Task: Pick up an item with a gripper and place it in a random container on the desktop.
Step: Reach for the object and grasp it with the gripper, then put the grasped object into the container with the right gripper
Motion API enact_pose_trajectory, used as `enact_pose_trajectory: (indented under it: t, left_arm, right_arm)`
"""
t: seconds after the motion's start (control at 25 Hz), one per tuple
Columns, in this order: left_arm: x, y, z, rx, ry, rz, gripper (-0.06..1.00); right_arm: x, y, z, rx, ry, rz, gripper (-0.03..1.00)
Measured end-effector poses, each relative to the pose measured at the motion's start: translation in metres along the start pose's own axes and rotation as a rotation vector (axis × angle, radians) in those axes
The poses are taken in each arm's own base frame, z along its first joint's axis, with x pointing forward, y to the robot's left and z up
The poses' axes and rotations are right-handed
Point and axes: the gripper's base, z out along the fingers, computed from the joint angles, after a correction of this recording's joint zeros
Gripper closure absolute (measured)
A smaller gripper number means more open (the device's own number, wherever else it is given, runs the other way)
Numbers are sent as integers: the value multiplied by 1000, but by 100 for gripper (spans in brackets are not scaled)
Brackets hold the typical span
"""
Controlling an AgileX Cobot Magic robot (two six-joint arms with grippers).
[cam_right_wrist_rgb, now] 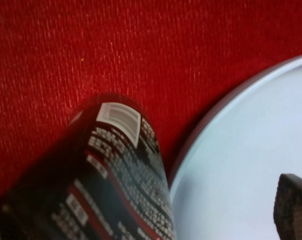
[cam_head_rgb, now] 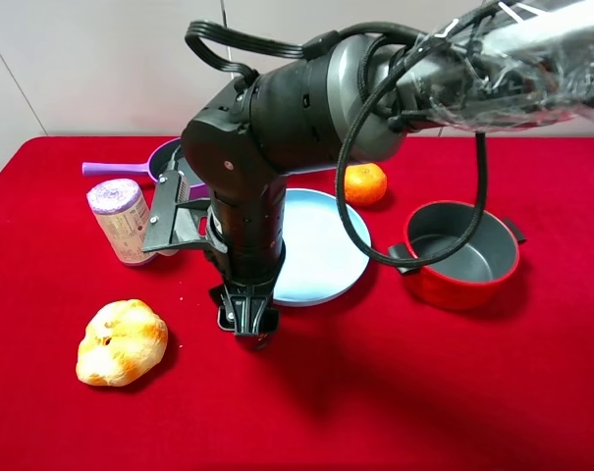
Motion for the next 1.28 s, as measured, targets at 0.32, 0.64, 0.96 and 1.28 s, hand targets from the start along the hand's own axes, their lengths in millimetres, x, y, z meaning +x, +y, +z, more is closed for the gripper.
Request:
enact_pose_trajectory:
  t: [0.32, 0.64, 0.96, 1.28]
  left_arm:
    - [0, 0, 0, 0, 0, 0, -5]
    - [0, 0, 0, 0, 0, 0, -5]
    - [0, 0, 0, 0, 0, 0, -5]
    - [0, 0, 0, 0, 0, 0, -5]
  right_arm:
    - [-2, 3, 1, -1, 0, -10, 32]
    - [-3, 4, 0, -5, -1, -9, 54]
    - [-5, 8, 0, -7, -3, -19, 79]
    - [-5, 9, 0, -14, -6, -13, 79]
